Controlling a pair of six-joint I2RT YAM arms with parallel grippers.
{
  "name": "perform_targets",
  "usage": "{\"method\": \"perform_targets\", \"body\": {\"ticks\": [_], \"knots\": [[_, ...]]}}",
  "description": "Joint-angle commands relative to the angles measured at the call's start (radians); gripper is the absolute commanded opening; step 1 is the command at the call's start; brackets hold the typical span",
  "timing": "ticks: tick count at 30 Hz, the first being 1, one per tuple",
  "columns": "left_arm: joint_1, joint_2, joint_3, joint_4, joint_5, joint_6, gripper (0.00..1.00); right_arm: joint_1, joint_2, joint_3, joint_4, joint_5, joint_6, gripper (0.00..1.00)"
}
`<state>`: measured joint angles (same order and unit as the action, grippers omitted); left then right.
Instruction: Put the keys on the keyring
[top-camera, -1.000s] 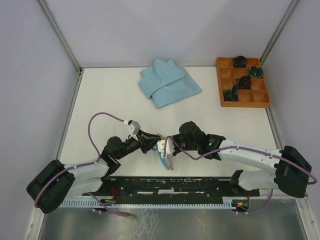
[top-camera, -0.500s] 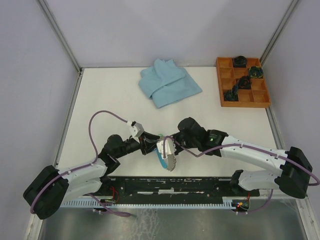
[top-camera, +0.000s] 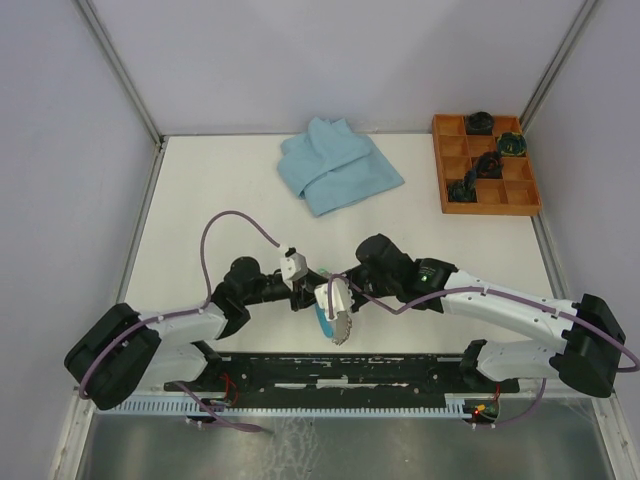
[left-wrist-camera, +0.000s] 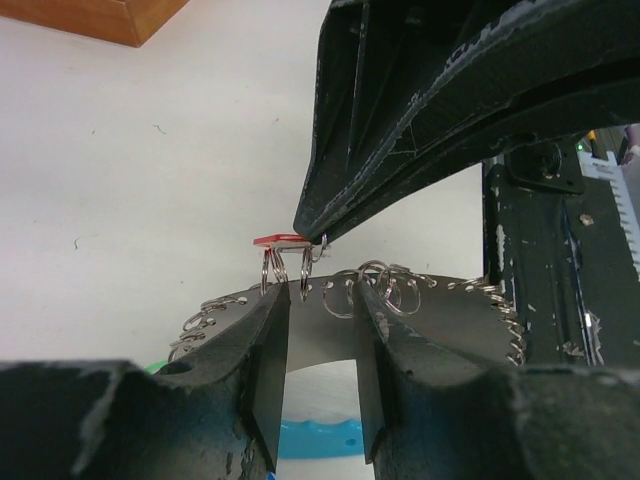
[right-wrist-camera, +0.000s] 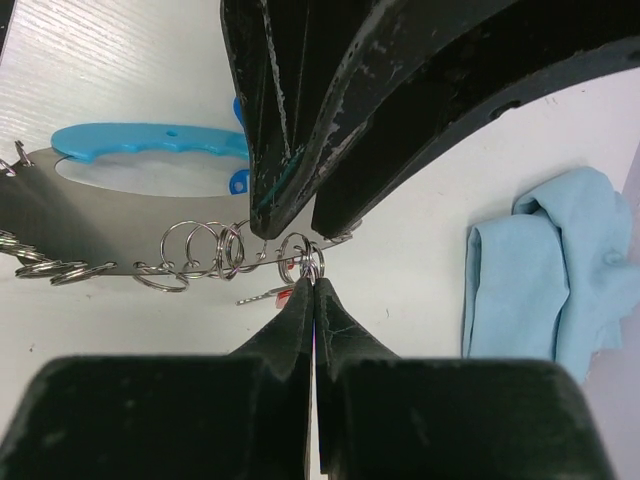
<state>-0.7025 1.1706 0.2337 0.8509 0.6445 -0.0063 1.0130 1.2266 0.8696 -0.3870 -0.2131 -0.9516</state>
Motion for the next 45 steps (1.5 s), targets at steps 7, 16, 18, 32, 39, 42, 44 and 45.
{"method": "perform_targets", "body": {"ticks": [7, 16, 18, 32, 39, 42, 44, 45], "knots": [[0.000, 0.096, 0.074, 0.049, 0.104, 0.129, 0.31, 0.003, -0.039, 0.055, 0.019, -0.041, -0.013, 0.01], [0.001, 0.121, 0.096, 0.040, 0.099, 0.124, 0.25, 0.004, -0.050, 0.056, 0.013, -0.068, -0.009, 0.01], [0.000, 0.126, 0.102, 0.035, 0.100, 0.119, 0.14, 0.003, -0.049, 0.060, 0.005, -0.075, -0.004, 0.01], [0.002, -0.022, 0.005, 0.128, -0.080, -0.006, 0.03, 0.003, -0.081, 0.003, -0.077, 0.071, 0.053, 0.01], [-0.005, -0.022, -0.007, 0.209, -0.068, -0.068, 0.03, 0.004, -0.044, -0.045, 0.038, 0.009, 0.090, 0.01], [-0.008, -0.002, -0.009, 0.238, -0.068, -0.081, 0.03, 0.006, -0.029, -0.060, 0.098, -0.024, 0.110, 0.01], [-0.009, 0.010, -0.015, 0.272, -0.068, -0.093, 0.03, 0.005, -0.018, -0.062, 0.120, -0.034, 0.126, 0.01], [-0.009, 0.014, -0.016, 0.281, -0.069, -0.097, 0.03, 0.005, -0.016, -0.066, 0.142, -0.030, 0.141, 0.01]]}}
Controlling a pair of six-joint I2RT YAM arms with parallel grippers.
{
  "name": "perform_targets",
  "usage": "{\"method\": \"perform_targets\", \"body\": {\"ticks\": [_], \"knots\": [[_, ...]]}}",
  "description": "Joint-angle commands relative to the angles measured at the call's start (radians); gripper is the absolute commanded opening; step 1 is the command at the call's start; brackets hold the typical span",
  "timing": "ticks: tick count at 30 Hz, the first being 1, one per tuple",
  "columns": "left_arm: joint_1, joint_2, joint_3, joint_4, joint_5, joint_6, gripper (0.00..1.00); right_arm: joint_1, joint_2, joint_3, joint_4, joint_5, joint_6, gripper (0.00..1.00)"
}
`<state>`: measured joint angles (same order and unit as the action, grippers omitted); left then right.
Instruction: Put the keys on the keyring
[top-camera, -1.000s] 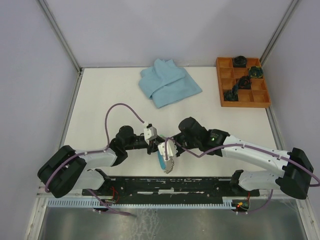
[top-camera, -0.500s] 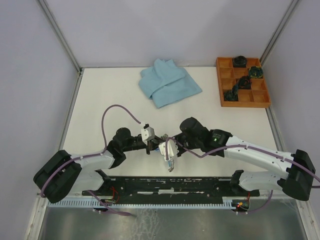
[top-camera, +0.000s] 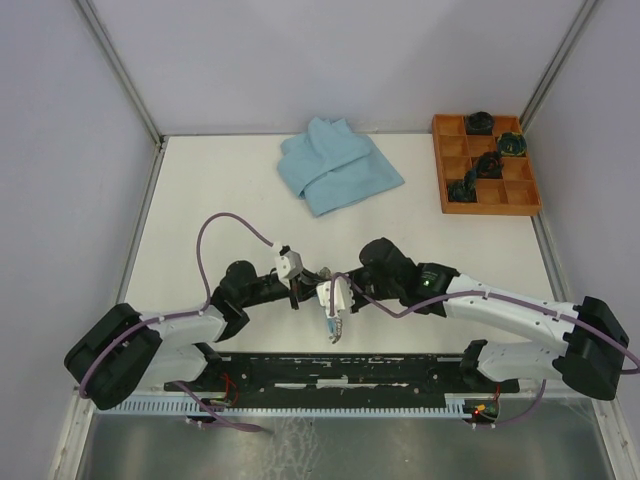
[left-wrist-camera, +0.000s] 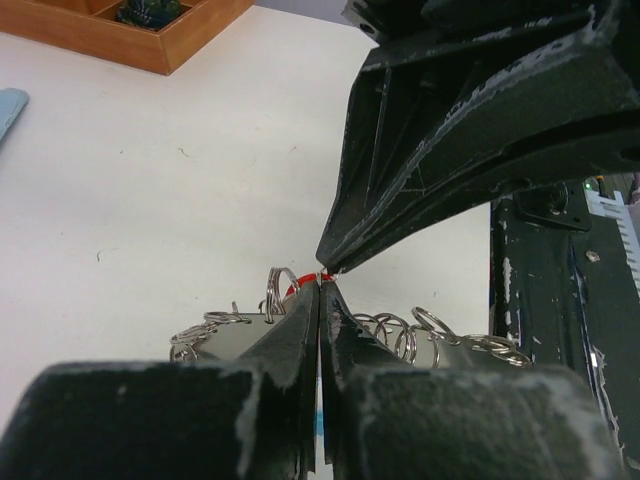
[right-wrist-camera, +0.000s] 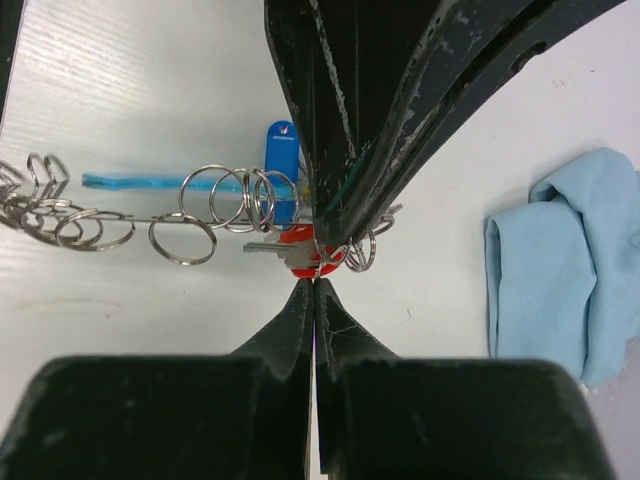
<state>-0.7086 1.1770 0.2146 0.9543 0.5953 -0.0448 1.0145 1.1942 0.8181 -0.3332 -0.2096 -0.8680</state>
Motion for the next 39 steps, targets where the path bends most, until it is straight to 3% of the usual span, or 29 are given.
{"method": "perform_targets", "body": {"ticks": [1, 6, 16, 21, 25, 39], "knots": [[-0.004, 0.011, 0.003, 0.181, -0.020, -0.060, 0.03, 0.003, 0.013, -0.023, 0.110, -0.030, 0.068, 0.01], [-0.004, 0.013, -0.001, 0.183, -0.019, -0.061, 0.03, 0.002, -0.004, -0.045, 0.155, -0.009, 0.093, 0.05], [-0.005, -0.024, -0.019, 0.140, -0.029, -0.047, 0.03, 0.003, -0.019, -0.049, 0.163, 0.032, 0.082, 0.01], [-0.004, -0.035, -0.021, 0.064, -0.015, -0.006, 0.21, 0.003, -0.036, 0.022, 0.061, 0.021, 0.027, 0.01], [-0.005, -0.033, -0.005, 0.020, 0.023, 0.017, 0.29, 0.004, -0.010, 0.073, -0.012, -0.024, 0.007, 0.01], [-0.005, -0.008, 0.065, -0.084, 0.104, 0.089, 0.34, 0.003, 0.020, 0.131, -0.096, -0.065, -0.043, 0.01]]}}
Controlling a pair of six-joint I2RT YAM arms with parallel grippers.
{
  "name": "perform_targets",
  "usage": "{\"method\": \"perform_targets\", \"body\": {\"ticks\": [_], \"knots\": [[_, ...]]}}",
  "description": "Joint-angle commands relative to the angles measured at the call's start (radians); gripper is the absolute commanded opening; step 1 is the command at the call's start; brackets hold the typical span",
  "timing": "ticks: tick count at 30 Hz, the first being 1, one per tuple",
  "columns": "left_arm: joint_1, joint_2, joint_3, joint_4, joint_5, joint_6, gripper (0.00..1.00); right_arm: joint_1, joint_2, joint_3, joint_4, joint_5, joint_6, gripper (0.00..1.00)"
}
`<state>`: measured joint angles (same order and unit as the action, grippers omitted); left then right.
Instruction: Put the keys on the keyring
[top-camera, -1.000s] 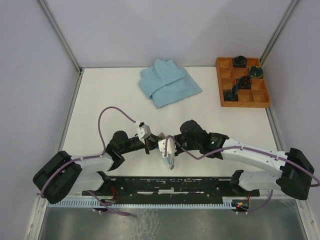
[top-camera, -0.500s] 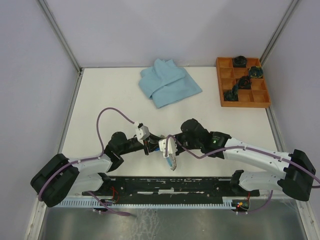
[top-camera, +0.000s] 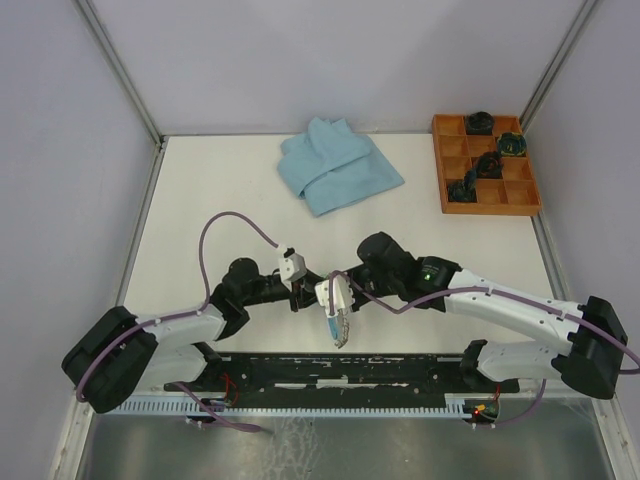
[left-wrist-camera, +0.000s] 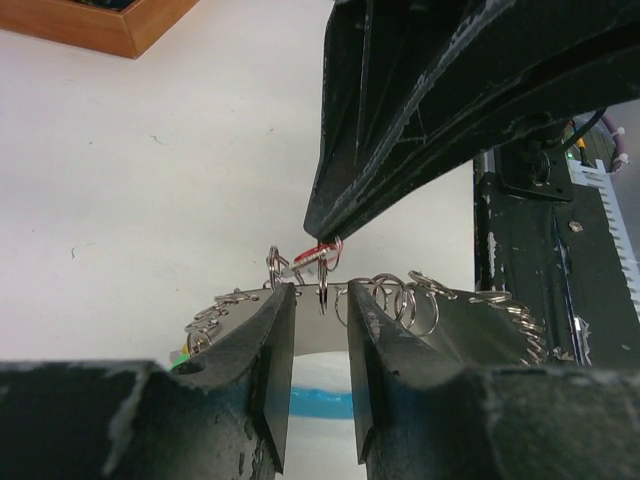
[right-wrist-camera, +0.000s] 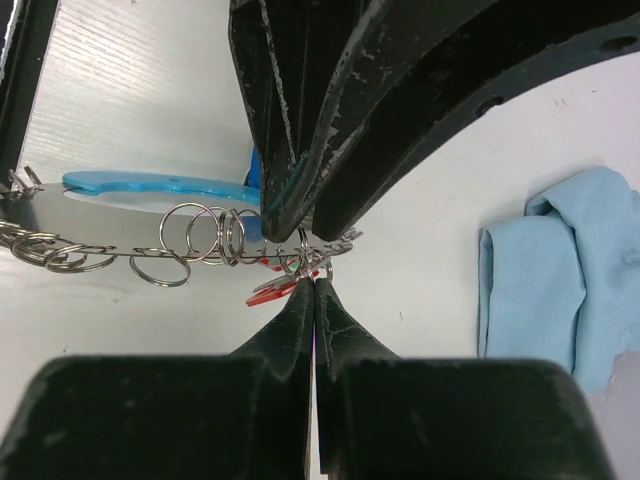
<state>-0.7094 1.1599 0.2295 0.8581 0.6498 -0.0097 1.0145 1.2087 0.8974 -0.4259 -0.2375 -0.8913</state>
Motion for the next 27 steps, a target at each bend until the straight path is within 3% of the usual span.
{"method": "perform_targets", "body": {"ticks": [1, 27], "knots": [[-0.003, 0.014, 0.055, 0.010, 0.055, 0.054, 0.34, 0.003, 0.006, 0.053, -0.005, -0.037, -0.020, 0.01], [-0.005, 0.117, 0.124, -0.040, 0.119, 0.024, 0.25, 0.003, 0.011, 0.080, -0.023, -0.029, -0.020, 0.01]]}}
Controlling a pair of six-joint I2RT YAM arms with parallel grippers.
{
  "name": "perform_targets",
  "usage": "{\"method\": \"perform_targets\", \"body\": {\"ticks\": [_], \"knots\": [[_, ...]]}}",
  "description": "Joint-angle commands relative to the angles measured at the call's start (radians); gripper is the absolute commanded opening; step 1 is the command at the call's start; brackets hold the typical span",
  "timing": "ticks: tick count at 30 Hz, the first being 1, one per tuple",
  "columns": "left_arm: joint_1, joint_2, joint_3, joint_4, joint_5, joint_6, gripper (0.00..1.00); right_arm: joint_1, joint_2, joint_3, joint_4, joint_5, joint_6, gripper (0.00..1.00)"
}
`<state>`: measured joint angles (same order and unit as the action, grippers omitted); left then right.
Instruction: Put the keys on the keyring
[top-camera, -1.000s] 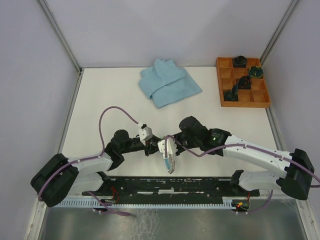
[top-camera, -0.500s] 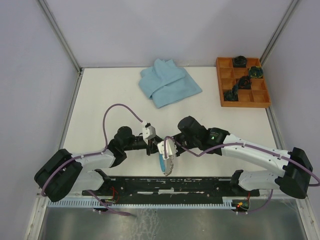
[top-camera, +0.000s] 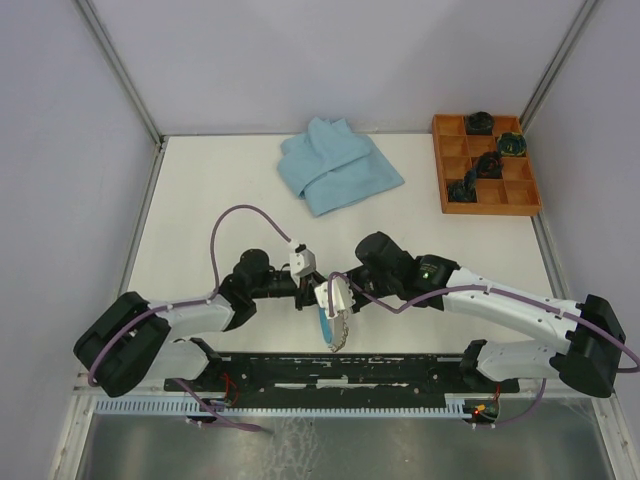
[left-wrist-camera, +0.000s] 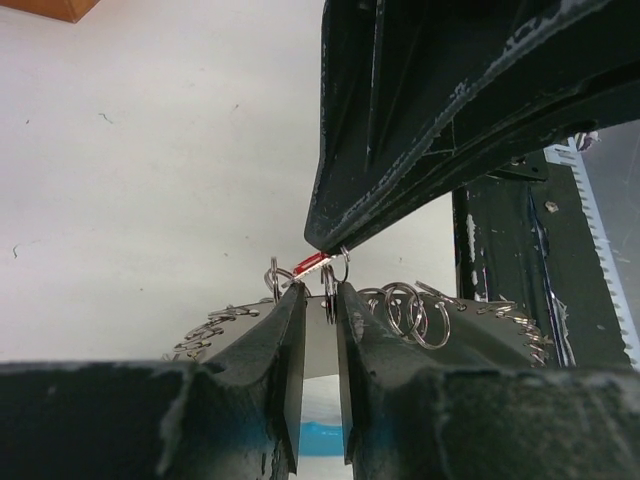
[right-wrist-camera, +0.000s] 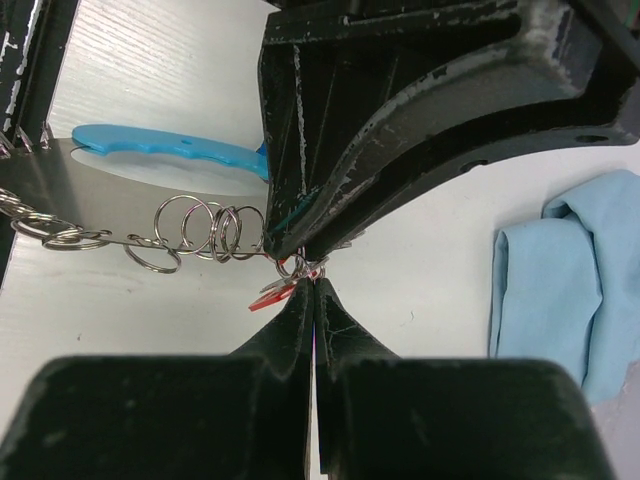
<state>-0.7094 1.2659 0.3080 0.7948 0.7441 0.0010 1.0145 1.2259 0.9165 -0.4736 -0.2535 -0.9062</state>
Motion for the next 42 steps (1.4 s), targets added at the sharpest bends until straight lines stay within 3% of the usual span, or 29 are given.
{"method": "perform_targets", "body": {"ticks": [1, 4, 7, 18, 28, 42], "knots": [[-0.005, 0.013, 0.047, 0.024, 0.026, 0.013, 0.24, 0.003, -0.004, 0.062, 0.023, -0.015, -0.005, 0.01], [-0.008, 0.020, 0.049, 0.023, 0.027, 0.011, 0.19, 0.005, -0.002, 0.064, 0.020, -0.016, -0.002, 0.01], [-0.009, 0.019, 0.045, 0.018, 0.020, 0.015, 0.03, 0.005, -0.011, 0.061, 0.009, 0.008, 0.000, 0.01], [-0.008, -0.086, -0.017, 0.111, -0.131, -0.049, 0.03, 0.005, -0.046, -0.040, 0.016, 0.109, 0.044, 0.01], [-0.009, -0.114, -0.034, 0.126, -0.137, -0.056, 0.03, 0.013, -0.034, -0.108, 0.178, 0.081, 0.136, 0.01], [-0.009, -0.125, -0.072, 0.177, -0.148, -0.076, 0.03, 0.012, -0.046, -0.095, 0.198, 0.095, 0.124, 0.01]]}}
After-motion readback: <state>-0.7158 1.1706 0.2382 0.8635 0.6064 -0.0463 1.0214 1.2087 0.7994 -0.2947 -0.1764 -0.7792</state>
